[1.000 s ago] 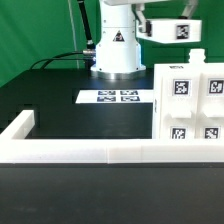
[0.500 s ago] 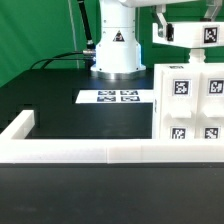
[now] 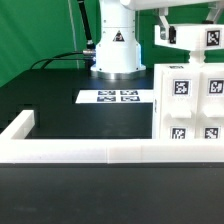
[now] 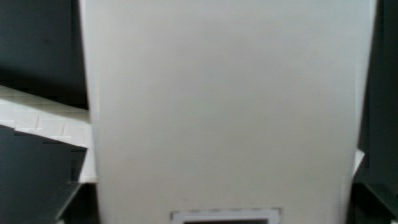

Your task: Assemble cabinet

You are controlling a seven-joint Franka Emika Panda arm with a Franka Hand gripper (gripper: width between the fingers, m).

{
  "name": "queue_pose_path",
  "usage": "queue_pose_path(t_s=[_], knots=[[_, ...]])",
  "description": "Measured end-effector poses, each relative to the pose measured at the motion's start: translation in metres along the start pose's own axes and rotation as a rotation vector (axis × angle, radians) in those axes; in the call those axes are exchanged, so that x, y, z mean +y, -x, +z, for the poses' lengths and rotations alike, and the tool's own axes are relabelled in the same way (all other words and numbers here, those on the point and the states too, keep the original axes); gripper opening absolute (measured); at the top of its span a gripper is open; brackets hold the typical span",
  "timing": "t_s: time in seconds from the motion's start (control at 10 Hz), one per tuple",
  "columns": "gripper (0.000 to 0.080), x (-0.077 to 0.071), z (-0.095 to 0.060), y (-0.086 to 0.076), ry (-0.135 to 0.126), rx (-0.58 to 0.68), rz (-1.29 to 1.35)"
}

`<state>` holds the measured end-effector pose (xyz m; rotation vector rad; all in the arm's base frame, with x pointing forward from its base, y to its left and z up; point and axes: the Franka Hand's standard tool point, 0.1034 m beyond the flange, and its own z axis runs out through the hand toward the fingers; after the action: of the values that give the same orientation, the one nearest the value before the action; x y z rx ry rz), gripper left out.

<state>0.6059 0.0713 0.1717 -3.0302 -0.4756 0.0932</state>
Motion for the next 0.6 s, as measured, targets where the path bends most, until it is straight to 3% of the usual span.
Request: queue_pose_path(t_s=[0.2,0.6], knots=[[0.056,0.0,-0.001,-0.0116,0.002,0.012,-0.004],[0.056,-0.0032,-0.0009,-0.0141,0.002,0.018,-0.007]])
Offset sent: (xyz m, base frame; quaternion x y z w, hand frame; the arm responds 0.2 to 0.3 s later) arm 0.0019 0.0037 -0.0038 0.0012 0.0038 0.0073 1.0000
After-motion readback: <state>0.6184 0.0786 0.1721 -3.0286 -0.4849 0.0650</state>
